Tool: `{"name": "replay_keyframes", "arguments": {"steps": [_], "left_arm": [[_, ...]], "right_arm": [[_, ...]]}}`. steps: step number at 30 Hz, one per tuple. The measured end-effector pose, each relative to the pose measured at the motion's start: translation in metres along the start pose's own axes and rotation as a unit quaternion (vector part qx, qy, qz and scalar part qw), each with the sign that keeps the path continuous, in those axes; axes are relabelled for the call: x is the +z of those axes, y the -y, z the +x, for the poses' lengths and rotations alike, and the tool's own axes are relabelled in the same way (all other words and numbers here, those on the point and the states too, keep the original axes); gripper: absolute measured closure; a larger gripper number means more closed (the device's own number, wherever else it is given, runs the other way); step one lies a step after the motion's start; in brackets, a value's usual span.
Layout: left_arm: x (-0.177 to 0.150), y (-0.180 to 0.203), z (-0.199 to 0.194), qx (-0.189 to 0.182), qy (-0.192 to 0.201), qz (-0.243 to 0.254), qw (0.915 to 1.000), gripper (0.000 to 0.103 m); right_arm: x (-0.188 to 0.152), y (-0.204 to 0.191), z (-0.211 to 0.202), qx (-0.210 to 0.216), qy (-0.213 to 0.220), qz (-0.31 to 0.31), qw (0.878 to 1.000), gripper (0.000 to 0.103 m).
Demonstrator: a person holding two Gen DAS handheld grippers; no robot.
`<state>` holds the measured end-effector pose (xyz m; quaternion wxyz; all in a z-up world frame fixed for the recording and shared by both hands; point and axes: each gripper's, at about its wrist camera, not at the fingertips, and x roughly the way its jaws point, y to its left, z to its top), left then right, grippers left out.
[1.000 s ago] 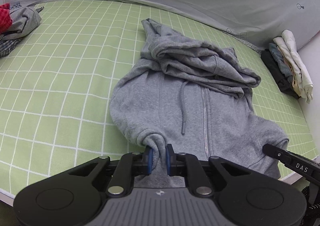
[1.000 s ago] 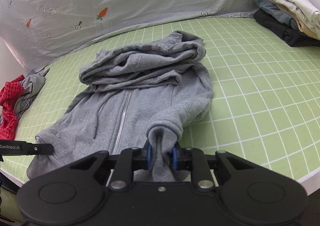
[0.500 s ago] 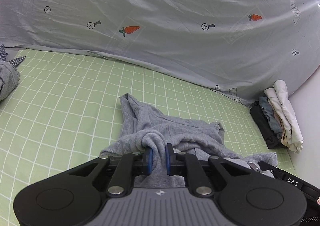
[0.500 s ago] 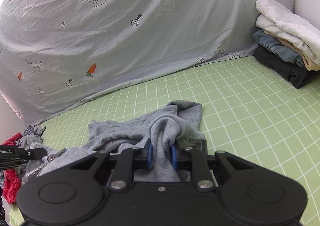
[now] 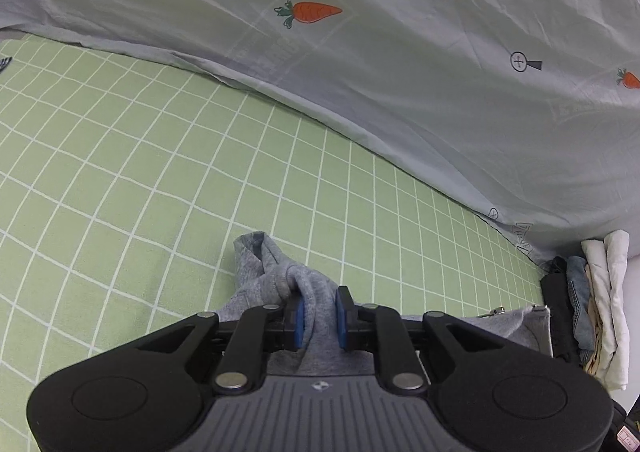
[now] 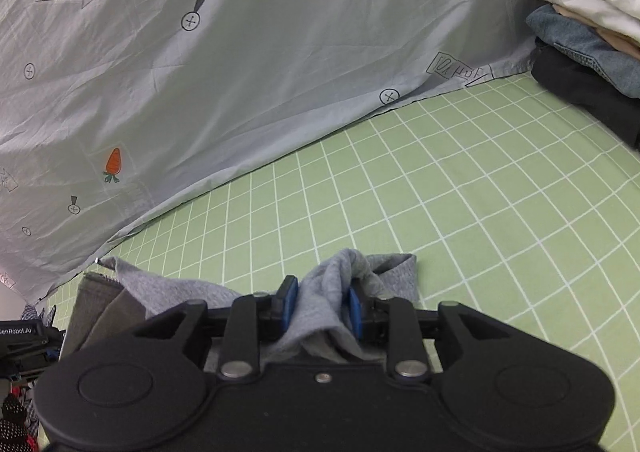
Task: Fold clothes
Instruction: 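Lift the hoodie with both grippers and carry it toward the clothes stack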
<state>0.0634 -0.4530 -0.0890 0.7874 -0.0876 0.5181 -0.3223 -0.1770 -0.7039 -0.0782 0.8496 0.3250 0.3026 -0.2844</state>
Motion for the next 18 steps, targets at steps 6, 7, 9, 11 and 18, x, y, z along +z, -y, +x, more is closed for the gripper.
{"name": "replay_keyframes", "arguments": {"steps": [6,7,9,11,18], "left_arm": [[0.011,-0.013,0.012,-0.007,0.008,-0.042,0.999,0.058],[0.013,-0.015,0.008,-0.006,0.021,-0.05,0.9985,0.052],[0.018,-0.017,-0.002,0.002,0.053,-0.06,0.9968,0.023],[0.024,-0.017,-0.011,0.012,0.073,-0.048,0.9961,0.022],[0.009,-0.003,0.003,0.067,0.014,0.062,0.9957,0.021]], "right_arm": [[0.023,0.008,0.02,-0.025,0.027,0.002,0.999,0.037],[0.026,0.012,0.02,-0.027,0.029,0.003,0.999,0.036],[0.031,0.018,0.02,-0.031,0.029,0.002,0.999,0.035],[0.03,0.024,0.019,-0.033,0.028,0.003,0.999,0.032],[0.009,0.031,0.0,-0.013,0.028,0.016,0.999,0.024]]}}
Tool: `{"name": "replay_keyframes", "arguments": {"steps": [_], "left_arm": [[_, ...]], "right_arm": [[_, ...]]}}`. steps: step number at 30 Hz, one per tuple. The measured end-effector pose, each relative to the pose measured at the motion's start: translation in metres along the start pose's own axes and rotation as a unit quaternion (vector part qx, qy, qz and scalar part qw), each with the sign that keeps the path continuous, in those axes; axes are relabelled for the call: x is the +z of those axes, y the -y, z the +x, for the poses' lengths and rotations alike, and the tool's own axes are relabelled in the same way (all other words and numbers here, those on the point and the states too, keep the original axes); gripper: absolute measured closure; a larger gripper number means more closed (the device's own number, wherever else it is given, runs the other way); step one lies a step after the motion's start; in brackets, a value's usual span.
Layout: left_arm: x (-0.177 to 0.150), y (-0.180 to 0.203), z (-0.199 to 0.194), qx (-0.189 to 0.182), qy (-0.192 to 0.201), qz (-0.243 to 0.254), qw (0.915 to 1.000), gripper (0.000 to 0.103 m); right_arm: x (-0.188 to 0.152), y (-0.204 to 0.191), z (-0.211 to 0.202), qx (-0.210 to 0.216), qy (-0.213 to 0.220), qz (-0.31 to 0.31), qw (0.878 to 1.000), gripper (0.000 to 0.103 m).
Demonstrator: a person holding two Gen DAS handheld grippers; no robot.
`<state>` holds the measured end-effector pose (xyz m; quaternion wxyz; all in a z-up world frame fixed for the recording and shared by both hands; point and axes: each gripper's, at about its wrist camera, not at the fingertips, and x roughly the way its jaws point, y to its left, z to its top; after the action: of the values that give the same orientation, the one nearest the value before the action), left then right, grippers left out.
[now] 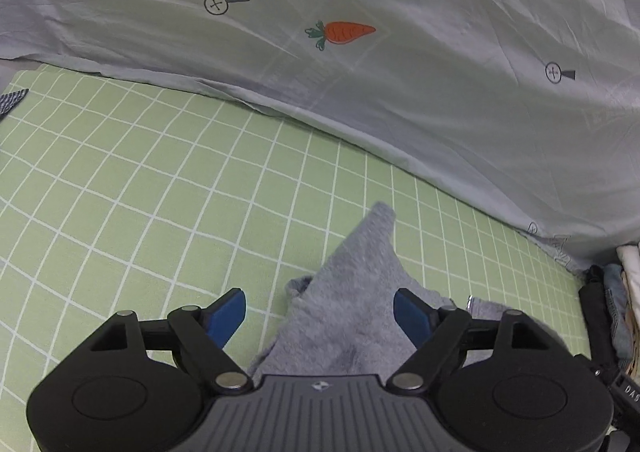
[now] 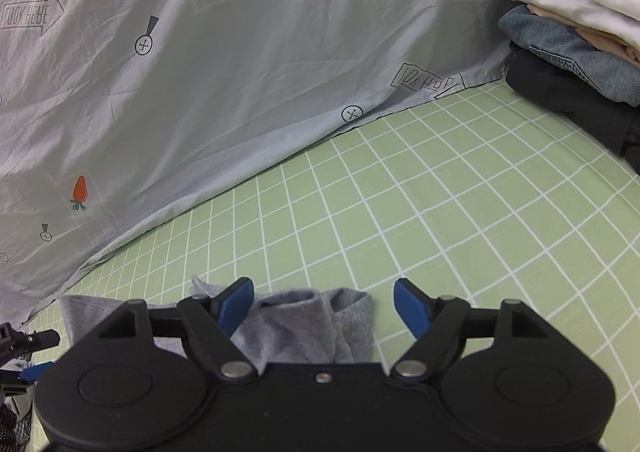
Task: Fold clothes
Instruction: 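Lift the hoodie with both grippers and carry it toward the clothes stack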
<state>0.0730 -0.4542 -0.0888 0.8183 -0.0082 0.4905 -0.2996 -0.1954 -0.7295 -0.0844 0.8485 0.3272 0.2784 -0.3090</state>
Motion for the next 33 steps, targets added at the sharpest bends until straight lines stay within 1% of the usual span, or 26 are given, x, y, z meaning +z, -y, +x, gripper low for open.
{"name": "replay_keyframes", "arguments": {"steps": [1,3,4,5,8,10,11,12,13,14,15,18,19,20,21,22,23,24,25,26,27,28,30,32,33], "left_arm": [[-0.005,0.004,0.003,0.008,-0.008,0.016,0.9998,0.021],[-0.015,0.011,0.011,0.023,-0.025,0.045,0.9984,0.021],[-0.018,0.012,0.015,0.028,-0.03,0.048,0.998,0.021],[-0.021,0.012,0.018,0.033,-0.034,0.049,0.9977,0.021],[-0.022,0.004,0.022,0.021,-0.042,0.016,0.9988,0.021],[-0.021,-0.001,0.023,0.01,-0.044,0.001,0.999,0.022],[-0.021,-0.002,0.023,0.005,-0.04,0.0,0.9992,0.026],[-0.021,-0.003,0.021,0.001,-0.035,0.001,0.9994,0.039],[-0.021,-0.003,0.02,-0.005,-0.031,0.001,0.9995,0.049],[-0.021,-0.003,0.018,-0.012,-0.026,0.001,0.9996,0.07],[-0.021,-0.002,0.014,-0.019,-0.019,-0.003,0.9996,0.084],[-0.019,-0.006,0.004,-0.031,0.01,-0.031,0.999,0.084],[-0.018,-0.008,0.006,-0.029,0.008,-0.038,0.9988,0.084],[-0.017,-0.011,0.008,-0.026,0.003,-0.044,0.9987,0.08],[-0.016,-0.013,0.011,-0.023,-0.002,-0.05,0.9985,0.076],[-0.015,-0.014,0.011,-0.017,-0.004,-0.047,0.9987,0.073],[-0.014,-0.013,0.009,-0.01,-0.005,-0.042,0.9991,0.06],[-0.013,-0.013,0.008,-0.004,-0.005,-0.037,0.9993,0.041],[-0.013,-0.013,0.004,-0.004,-0.003,-0.03,0.9995,0.029],[-0.014,-0.012,0.0,-0.006,0.001,-0.023,0.9997,0.016],[-0.015,-0.013,-0.002,-0.015,0.0,-0.017,0.9997,0.015],[-0.016,-0.014,-0.004,-0.026,-0.002,-0.012,0.9996,0.014],[-0.02,-0.018,-0.003,-0.043,-0.027,-0.006,0.9987,0.008],[-0.027,-0.019,0.004,-0.046,-0.049,-0.005,0.9977,0.007],[-0.03,-0.02,0.008,-0.047,-0.06,-0.005,0.9971,0.006]], "right_arm": [[-0.003,0.0,-0.004,0.005,0.001,0.002,1.0,0.024],[-0.008,-0.001,-0.012,0.014,0.003,0.004,1.0,0.018],[-0.01,-0.001,-0.014,0.015,0.001,0.003,1.0,0.017],[-0.013,-0.003,-0.014,0.015,-0.005,-0.003,1.0,0.017],[-0.02,-0.008,-0.006,0.011,-0.025,-0.029,0.999,0.018],[-0.022,-0.012,0.003,0.008,-0.038,-0.051,0.998,0.028],[-0.022,-0.014,0.007,0.016,-0.04,-0.059,0.997,0.043],[-0.022,-0.015,0.011,0.023,-0.041,-0.067,0.997,0.064],[-0.019,-0.016,0.015,0.026,-0.039,-0.069,0.996,0.075],[-0.016,-0.018,0.018,0.03,-0.036,-0.072,0.996,0.093],[-0.013,-0.02,0.022,0.033,-0.031,-0.075,0.996,0.095],[0.005,-0.025,0.015,0.027,0.025,-0.08,0.996,0.095],[0.009,-0.024,0.016,0.024,0.029,-0.07,0.997,0.096],[0.013,-0.022,0.018,0.02,0.031,-0.06,0.998,0.095],[0.014,-0.02,0.023,0.015,0.021,-0.051,0.998,0.094],[0.013,-0.018,0.031,0.0,-0.002,-0.047,0.999,0.091],[0.011,-0.017,0.035,-0.013,-0.018,-0.051,0.998,0.079],[0.009,-0.017,0.036,-0.027,-0.025,-0.056,0.998,0.059],[0.005,-0.016,0.034,-0.036,-0.025,-0.059,0.997,0.049],[0.002,-0.013,0.029,-0.027,-0.025,-0.057,0.998,0.032],[-0.002,-0.011,0.024,-0.019,-0.025,-0.054,0.998,0.02],[-0.006,-0.008,0.021,-0.005,-0.035,-0.046,0.998,0.016],[-0.013,-0.004,0.016,0.022,-0.054,-0.031,0.998,0.009],[-0.025,-0.002,0.017,0.032,-0.079,-0.025,0.996,0.006],[-0.03,-0.002,0.02,0.029,-0.089,-0.025,0.995,0.005]]}}
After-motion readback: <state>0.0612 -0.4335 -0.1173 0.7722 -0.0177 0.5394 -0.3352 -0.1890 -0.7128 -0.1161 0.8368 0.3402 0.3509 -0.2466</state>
